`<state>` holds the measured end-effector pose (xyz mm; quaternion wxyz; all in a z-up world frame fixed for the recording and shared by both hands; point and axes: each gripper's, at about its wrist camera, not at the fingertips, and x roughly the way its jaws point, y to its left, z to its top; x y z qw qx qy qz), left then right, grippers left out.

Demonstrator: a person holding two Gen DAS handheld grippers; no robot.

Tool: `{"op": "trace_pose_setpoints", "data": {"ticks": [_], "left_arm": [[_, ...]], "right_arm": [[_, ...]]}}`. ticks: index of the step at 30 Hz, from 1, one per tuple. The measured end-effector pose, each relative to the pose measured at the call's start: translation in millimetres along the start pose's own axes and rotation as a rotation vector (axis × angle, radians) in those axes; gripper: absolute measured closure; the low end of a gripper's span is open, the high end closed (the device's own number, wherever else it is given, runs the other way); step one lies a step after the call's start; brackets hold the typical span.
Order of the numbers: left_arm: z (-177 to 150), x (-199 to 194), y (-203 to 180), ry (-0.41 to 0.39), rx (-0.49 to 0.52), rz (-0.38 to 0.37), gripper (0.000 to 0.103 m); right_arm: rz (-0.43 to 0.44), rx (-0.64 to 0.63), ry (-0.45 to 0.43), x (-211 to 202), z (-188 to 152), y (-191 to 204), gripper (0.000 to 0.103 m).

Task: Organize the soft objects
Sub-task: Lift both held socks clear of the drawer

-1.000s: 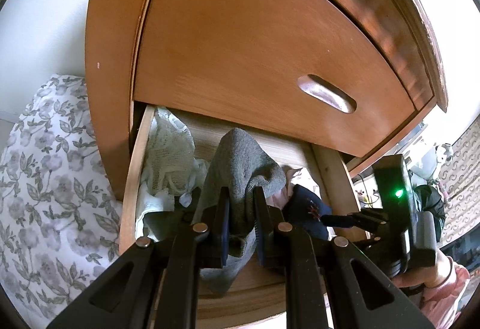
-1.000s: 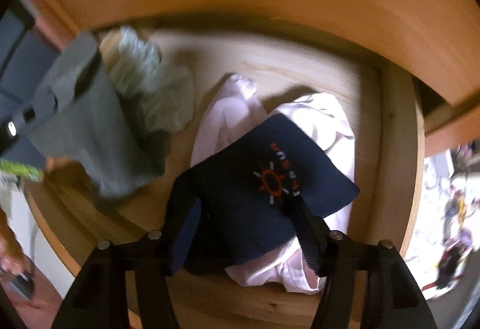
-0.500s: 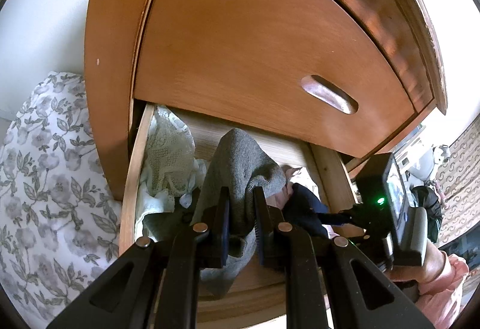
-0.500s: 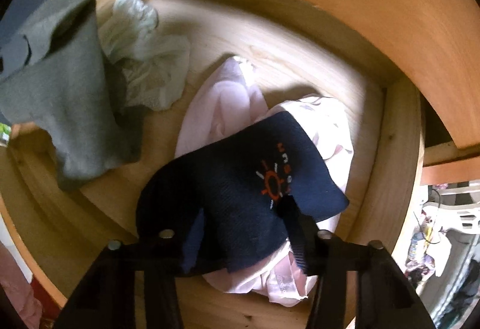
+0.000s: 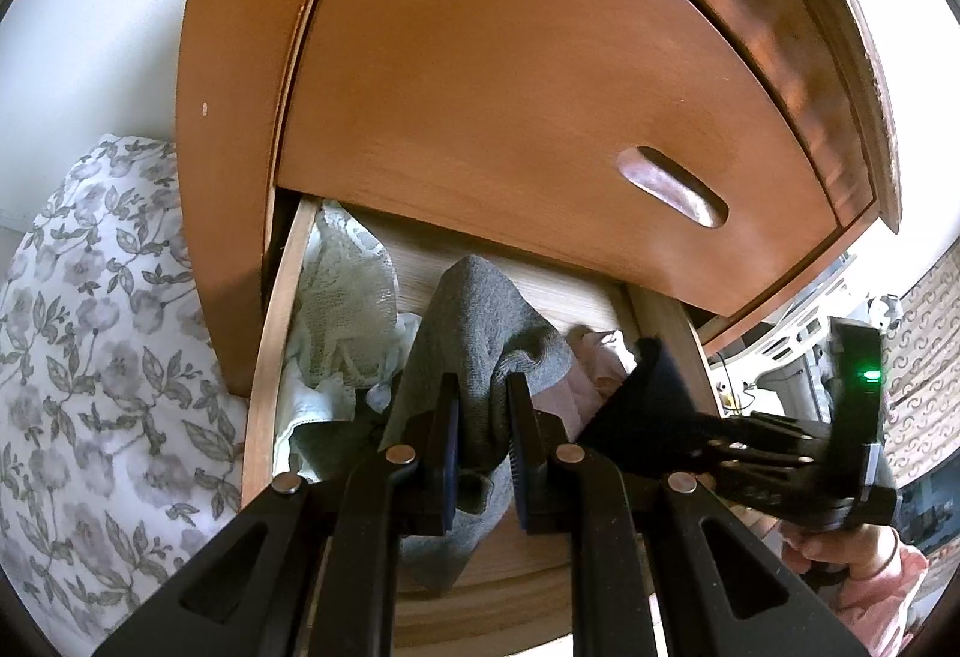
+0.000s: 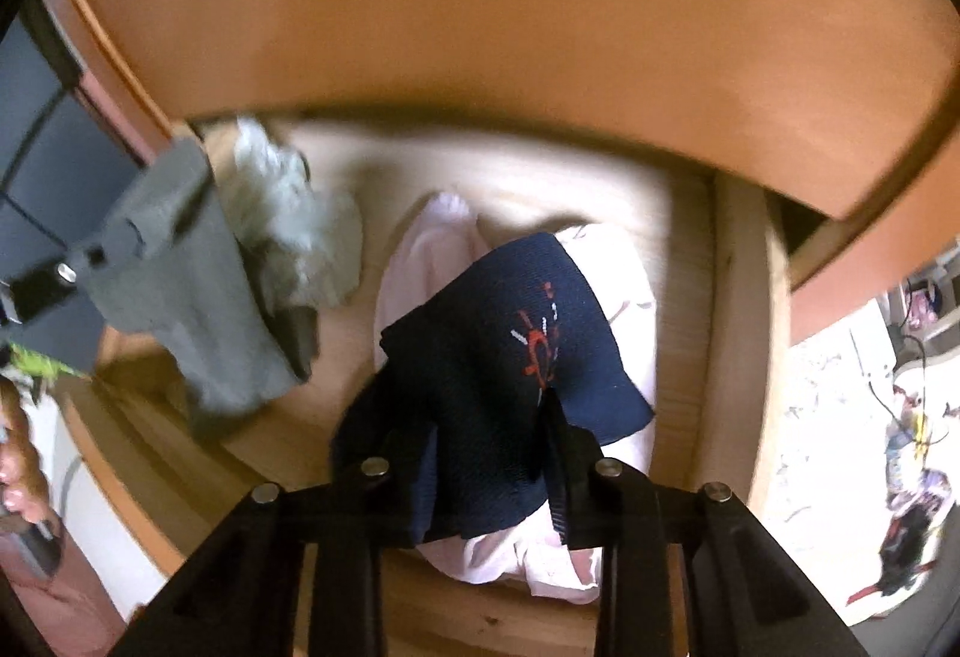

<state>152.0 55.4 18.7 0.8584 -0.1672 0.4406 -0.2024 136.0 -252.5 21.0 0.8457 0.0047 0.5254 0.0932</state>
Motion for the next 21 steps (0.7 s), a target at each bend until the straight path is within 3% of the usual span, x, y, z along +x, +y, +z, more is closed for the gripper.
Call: {"op": "trace_pose_setpoints", "data": {"ticks": [10,21], "left_arm": [[-1.3,-4.1,-2.6,-0.015,-0.006,0.007,0.088],[-3.0,-24.3,-17.9,-0.051,0.007,0.013,0.089]], "right_arm": [[0.028,0.089,-0.223,-59.0,-2.7,-6.5,0.072],[0.035,0.133,-0.326,-94.8,-24.7,-9.1,0.072]]}}
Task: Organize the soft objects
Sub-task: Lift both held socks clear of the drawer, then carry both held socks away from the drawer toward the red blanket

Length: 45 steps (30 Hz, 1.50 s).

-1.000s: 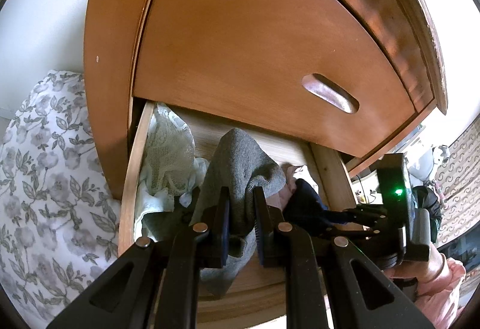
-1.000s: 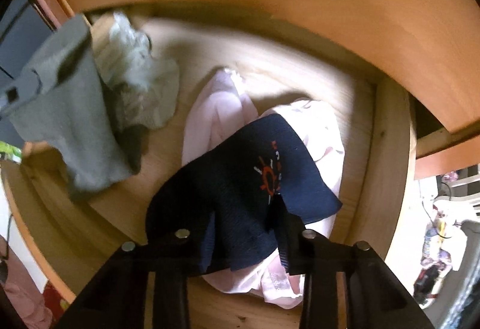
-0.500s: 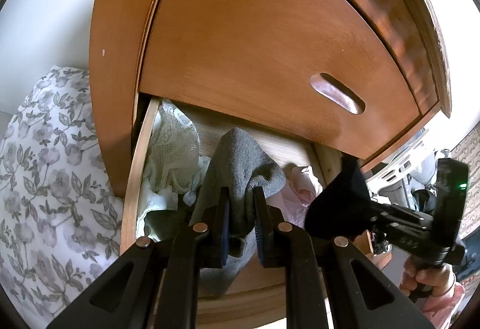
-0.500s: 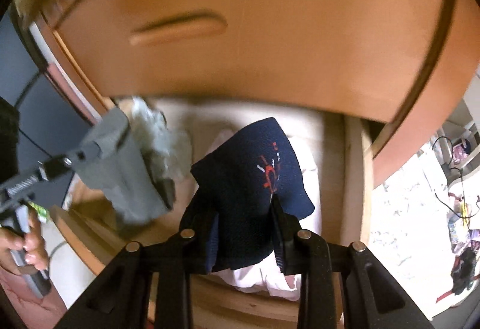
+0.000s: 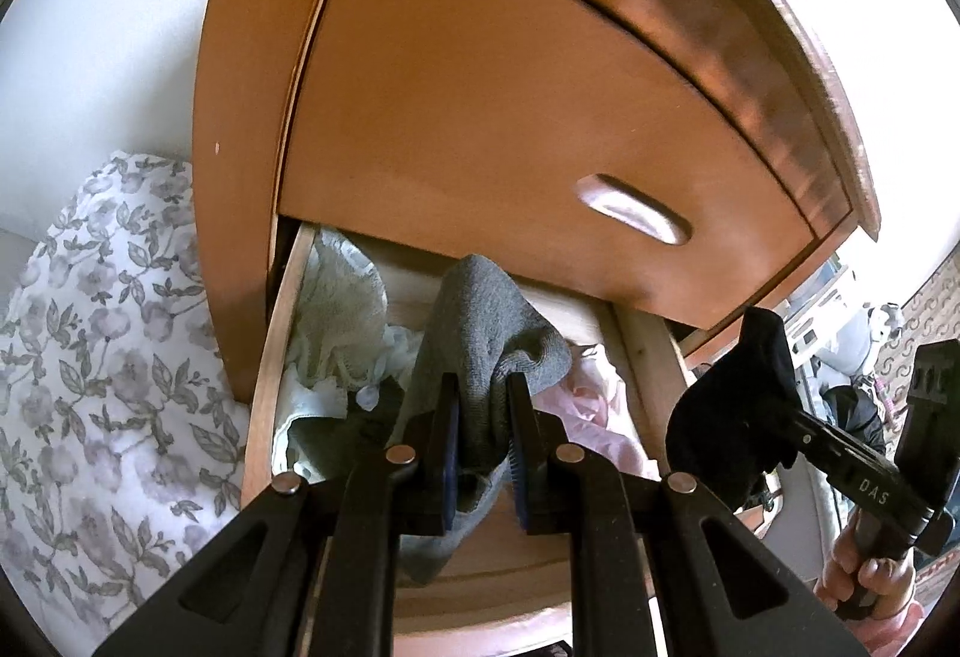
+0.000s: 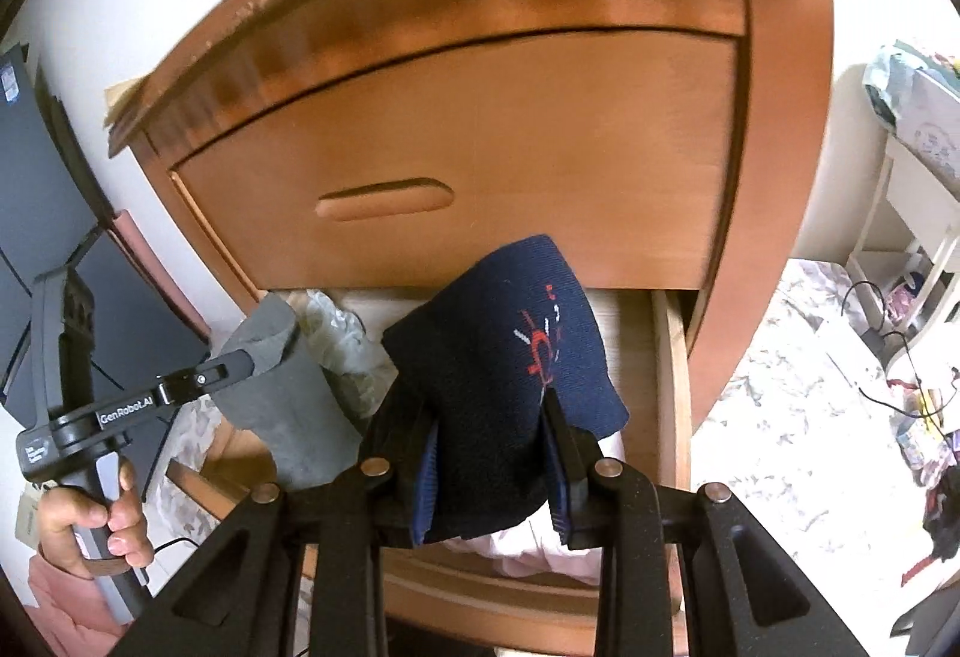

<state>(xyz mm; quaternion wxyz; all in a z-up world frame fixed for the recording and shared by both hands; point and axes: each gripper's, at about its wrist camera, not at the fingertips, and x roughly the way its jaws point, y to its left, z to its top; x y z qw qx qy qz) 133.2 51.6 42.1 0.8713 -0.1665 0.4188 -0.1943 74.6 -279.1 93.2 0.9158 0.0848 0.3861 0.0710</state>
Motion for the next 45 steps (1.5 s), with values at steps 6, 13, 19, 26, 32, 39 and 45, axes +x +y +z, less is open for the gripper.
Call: {"op": "trace_pose_setpoints", "data": {"ticks": [6,13,19,26,32,39,45], "left_arm": [[-2.3,-16.8,-12.8,-0.027,0.011,-0.005,0.089],[-3.1,-52.2,-29.7,-0.082,0.02,-0.003,0.089],[-3.0,-88.2,-45.5,-0.138,0.035,-0.001,0.089],[-8.8,-127.8,-60.5,-0.197,0.048,-0.008,0.089],[-19.9,-160.4,-77.1,-0.239,0.068,-0.018,0.089],[-35.0,-195.2,-97.6,-0.279,0.106,-0.041,0.089],[-45.9,-221.3,-108.3,-0.31,0.132,-0.051,0.089]], "right_arm": [[-0.003,0.023,-0.031,-15.6,-0.8,1.4,0.072],[-0.014,0.023,-0.081,-44.4,-3.1,7.7,0.072],[-0.008,0.018,-0.138,-75.4,-6.3,13.9,0.072],[-0.011,0.03,-0.194,-113.0,-15.7,20.8,0.072],[-0.009,0.028,-0.241,-146.8,-28.5,26.5,0.072],[-0.007,0.02,-0.293,-186.1,-43.5,34.9,0.072],[-0.002,0.005,-0.326,-212.5,-54.2,45.9,0.072]]}}
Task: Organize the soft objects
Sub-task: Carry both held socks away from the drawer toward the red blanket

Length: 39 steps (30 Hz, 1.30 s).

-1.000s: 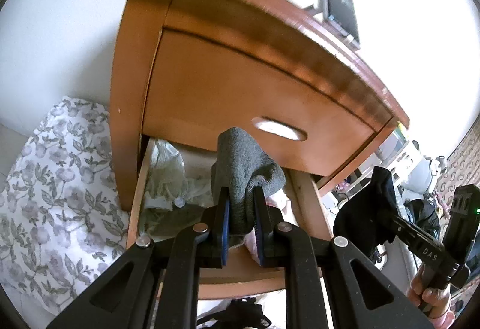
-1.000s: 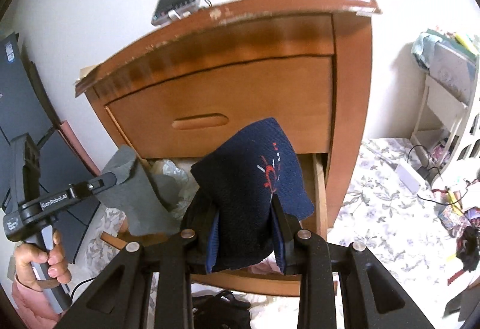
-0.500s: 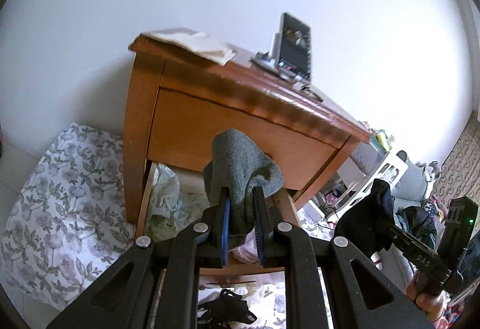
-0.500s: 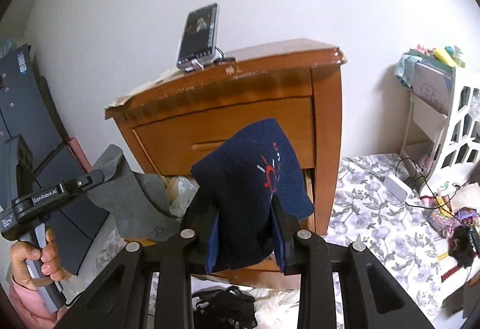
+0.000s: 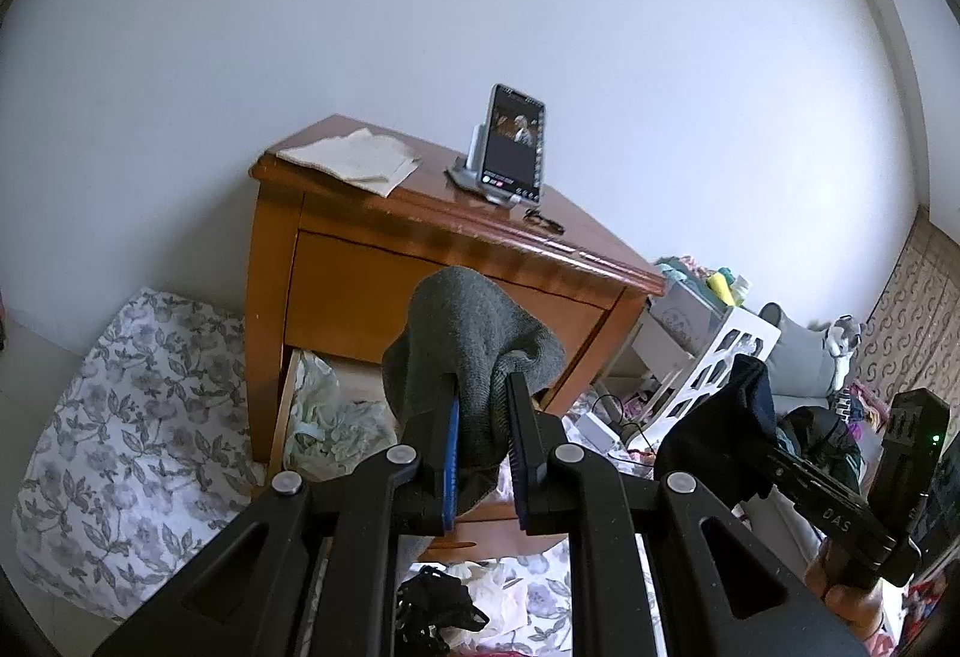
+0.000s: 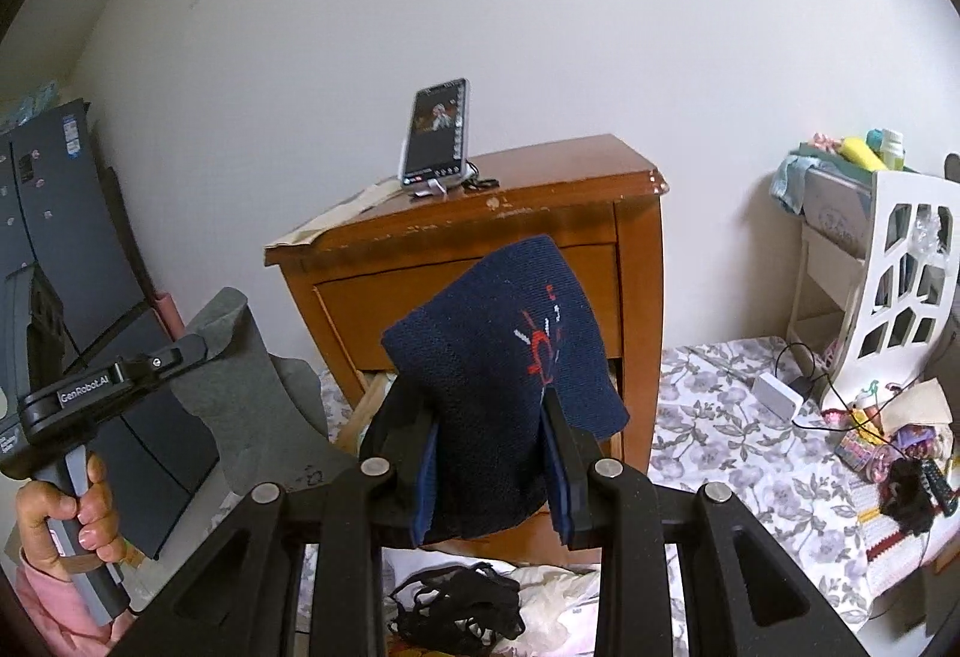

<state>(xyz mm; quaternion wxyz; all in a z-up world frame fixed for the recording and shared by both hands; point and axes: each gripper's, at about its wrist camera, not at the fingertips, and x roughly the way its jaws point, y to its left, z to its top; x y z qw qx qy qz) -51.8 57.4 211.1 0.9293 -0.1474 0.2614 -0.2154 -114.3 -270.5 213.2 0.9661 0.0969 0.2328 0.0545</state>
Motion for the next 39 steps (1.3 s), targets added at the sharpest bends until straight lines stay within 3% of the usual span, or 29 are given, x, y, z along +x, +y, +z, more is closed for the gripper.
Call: {"op": "trace_pose_setpoints", "data": {"ticks": [9,19,39], "left_arm": [[-8.0,-28.6,-12.1,-0.016,0.028,-0.02,0.089],[-23.4,-29.9,-18.2,0.034,0.047,-0.053,0.089],[-78.6,52.6,0.0,0.317,0.024,-0.006,0.089]], "right_arm": [[-0.006,-0.005,-0.004,-23.4,-6.0,11.3,0.071],[-0.02,-0.015,0.046,-25.2,-17.9,17.7,0.071],[-0.038,0.033,0.401,71.9,-87.8,0.2,0.069]]}}
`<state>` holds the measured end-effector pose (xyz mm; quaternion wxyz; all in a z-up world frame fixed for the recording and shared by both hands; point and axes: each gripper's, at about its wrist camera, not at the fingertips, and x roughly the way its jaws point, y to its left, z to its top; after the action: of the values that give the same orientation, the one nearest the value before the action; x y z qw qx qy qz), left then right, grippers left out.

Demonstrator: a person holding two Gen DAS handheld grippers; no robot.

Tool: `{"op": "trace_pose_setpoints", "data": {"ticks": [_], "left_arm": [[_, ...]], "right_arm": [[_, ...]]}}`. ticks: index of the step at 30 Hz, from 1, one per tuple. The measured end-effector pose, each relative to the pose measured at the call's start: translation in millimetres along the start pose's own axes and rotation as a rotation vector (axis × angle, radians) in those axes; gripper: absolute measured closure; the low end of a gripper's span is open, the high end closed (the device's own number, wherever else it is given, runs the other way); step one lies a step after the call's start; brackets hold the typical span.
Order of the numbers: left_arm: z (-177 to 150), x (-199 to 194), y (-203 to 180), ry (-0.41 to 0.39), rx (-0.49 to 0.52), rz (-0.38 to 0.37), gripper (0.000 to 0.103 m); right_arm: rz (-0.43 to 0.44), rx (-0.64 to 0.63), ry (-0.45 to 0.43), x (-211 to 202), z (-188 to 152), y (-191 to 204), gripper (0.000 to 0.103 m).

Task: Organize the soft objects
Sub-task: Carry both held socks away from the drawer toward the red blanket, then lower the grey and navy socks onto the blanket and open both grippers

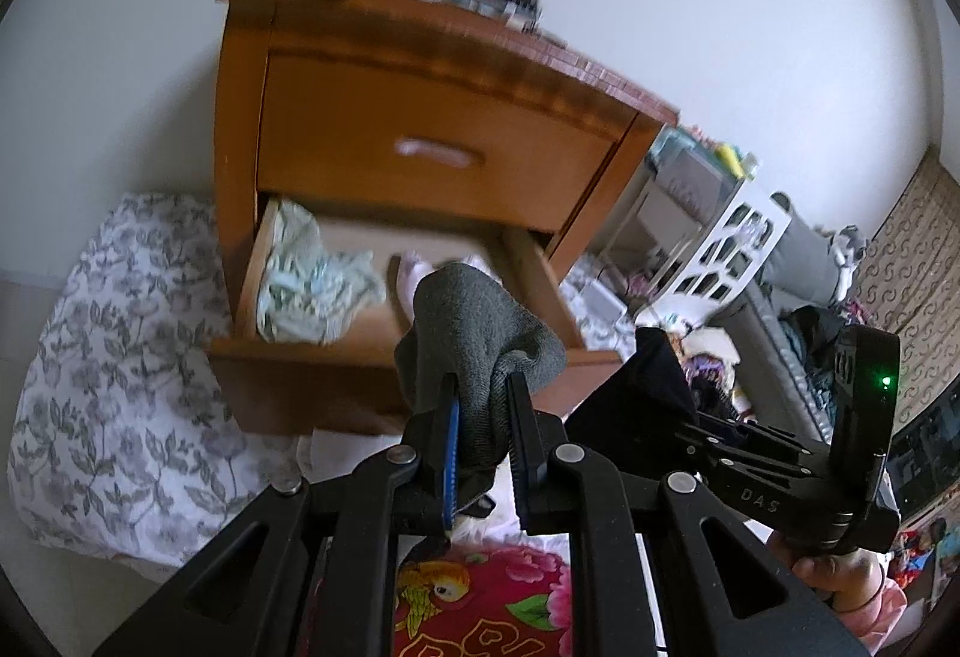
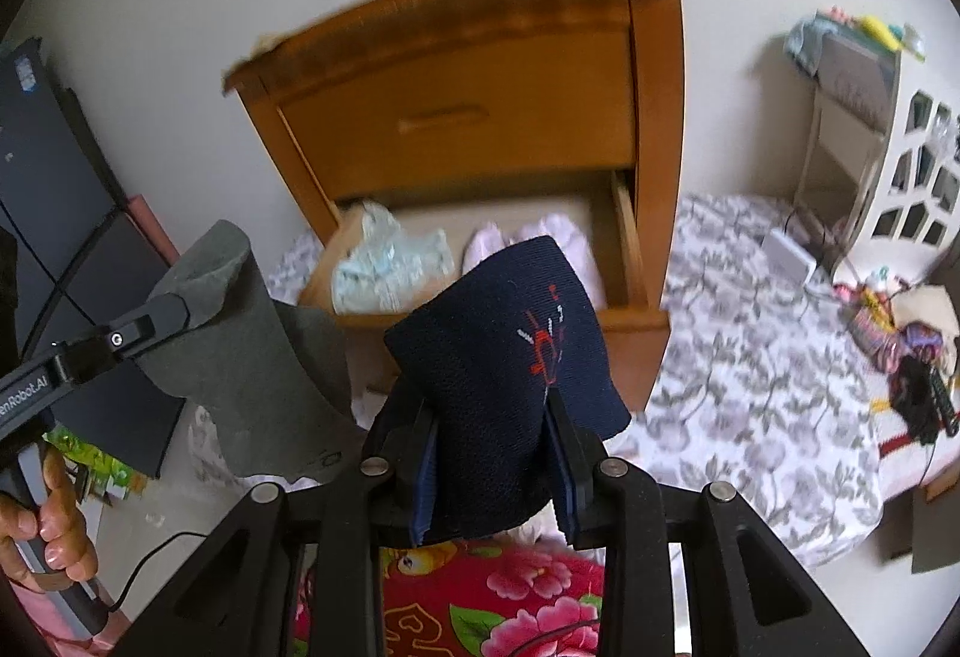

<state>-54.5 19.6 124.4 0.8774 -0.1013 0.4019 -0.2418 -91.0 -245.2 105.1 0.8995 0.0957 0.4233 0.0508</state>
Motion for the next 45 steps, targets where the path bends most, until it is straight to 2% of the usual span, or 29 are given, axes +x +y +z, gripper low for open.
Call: {"op": "trace_pose_setpoints", "data": {"ticks": [7,13,28,38,40,42,45], "left_arm": [[-16.4,47.9,12.7,0.138,-0.029,0.023,0.088],[-31.6,83.2,23.9,0.238,-0.06,0.054,0.088],[-52.2,145.1,41.8,0.361,-0.073,0.138,0.088],[-61.2,167.9,52.5,0.42,-0.085,0.177,0.088],[-61.9,169.8,53.8,0.434,-0.088,0.188,0.084],[-62.6,170.5,55.7,0.441,-0.095,0.196,0.068],[-62.8,169.3,56.5,0.442,-0.096,0.213,0.059]], "right_arm": [[-0.001,0.028,0.132,47.8,-14.5,-7.2,0.069],[-0.007,0.048,0.199,80.0,-24.6,-11.3,0.069],[-0.04,0.064,0.316,140.1,-35.6,-19.3,0.069],[-0.062,0.069,0.356,161.6,-36.1,-21.3,0.069],[-0.069,0.066,0.36,164.5,-34.6,-19.0,0.065],[-0.074,0.063,0.36,164.9,-33.6,-18.2,0.062],[-0.078,0.055,0.353,163.1,-31.7,-15.3,0.058]]}}
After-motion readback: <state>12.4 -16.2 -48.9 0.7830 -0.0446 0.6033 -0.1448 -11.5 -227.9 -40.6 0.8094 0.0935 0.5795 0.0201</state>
